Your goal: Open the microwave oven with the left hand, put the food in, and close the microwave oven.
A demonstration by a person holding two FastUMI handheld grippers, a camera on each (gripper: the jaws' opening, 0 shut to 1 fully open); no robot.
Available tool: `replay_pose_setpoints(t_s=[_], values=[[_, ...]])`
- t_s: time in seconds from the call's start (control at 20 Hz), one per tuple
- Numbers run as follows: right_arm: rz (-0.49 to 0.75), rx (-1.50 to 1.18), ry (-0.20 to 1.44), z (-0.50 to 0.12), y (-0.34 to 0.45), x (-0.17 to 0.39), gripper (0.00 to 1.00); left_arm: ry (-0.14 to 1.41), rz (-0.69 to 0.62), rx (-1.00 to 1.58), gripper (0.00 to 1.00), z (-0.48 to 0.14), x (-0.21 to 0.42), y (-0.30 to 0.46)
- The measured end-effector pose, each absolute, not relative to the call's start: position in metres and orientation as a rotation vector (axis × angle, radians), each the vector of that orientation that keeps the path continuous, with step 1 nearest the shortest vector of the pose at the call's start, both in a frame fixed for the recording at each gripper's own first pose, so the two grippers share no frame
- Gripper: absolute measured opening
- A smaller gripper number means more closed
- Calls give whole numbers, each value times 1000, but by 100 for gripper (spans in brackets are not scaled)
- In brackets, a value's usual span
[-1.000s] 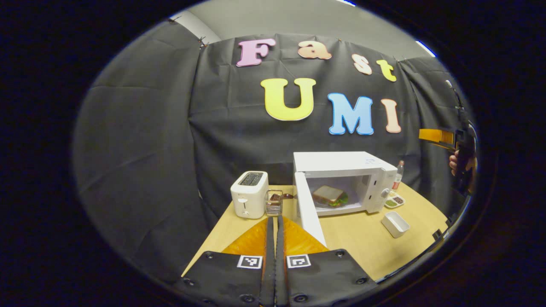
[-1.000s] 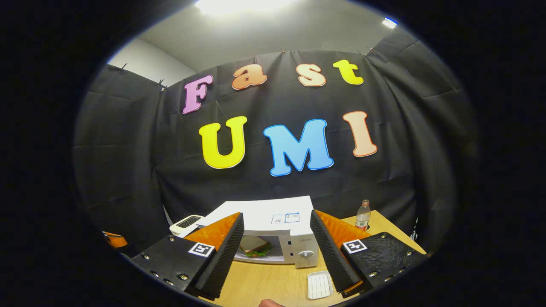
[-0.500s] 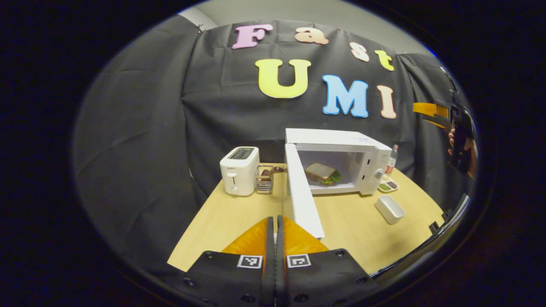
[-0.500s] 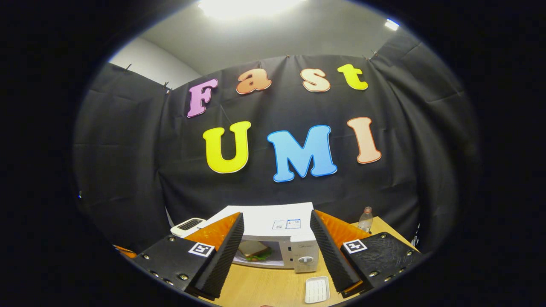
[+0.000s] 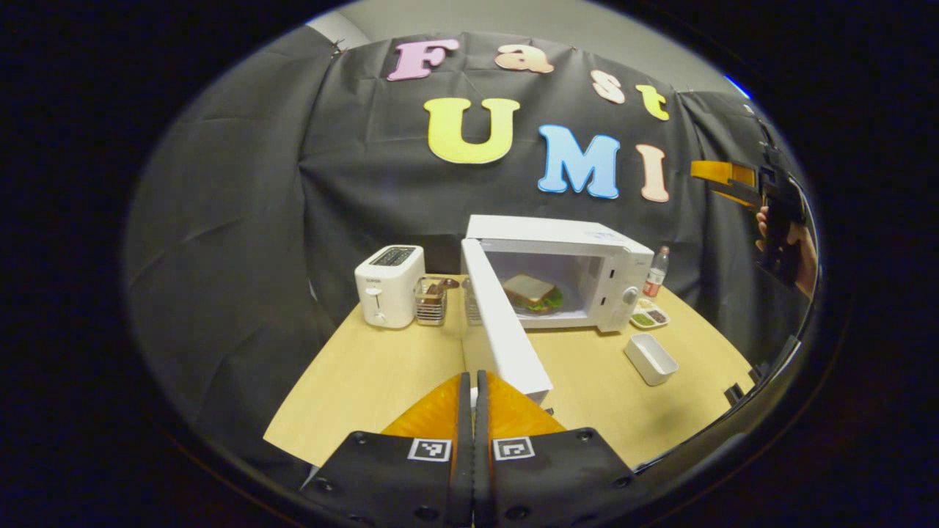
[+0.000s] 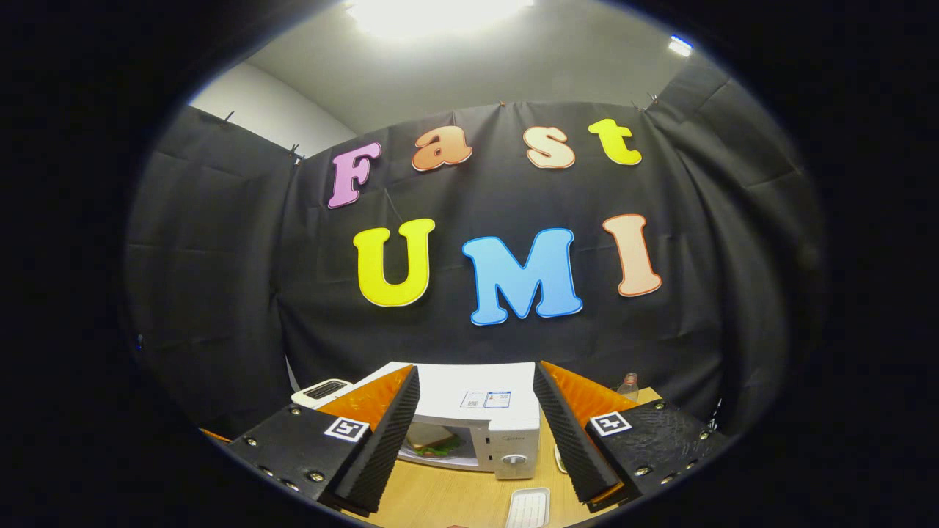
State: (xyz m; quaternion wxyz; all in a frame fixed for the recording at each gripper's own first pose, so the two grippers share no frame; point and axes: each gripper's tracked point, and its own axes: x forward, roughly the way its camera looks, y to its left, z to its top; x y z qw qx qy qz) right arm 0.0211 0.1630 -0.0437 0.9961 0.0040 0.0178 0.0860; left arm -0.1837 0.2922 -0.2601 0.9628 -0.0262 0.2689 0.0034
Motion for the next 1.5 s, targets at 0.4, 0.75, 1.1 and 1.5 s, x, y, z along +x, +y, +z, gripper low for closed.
replay_pose_setpoints(t_s=[0.4, 0.75, 1.1, 1.5], values=[[153, 39, 42, -46, 141, 25, 94, 549, -87, -79, 9, -260, -165, 232], [110, -19, -13, -29, 122, 23, 94, 530, -190, -122, 7, -268, -131, 183], [38, -71, -63, -11, 100, 18, 94, 534, -301, -102, 9, -277, -98, 139], [-25, -82, -70, -4, 78, 10, 93, 527, -407, -120, 7, -281, -59, 98]])
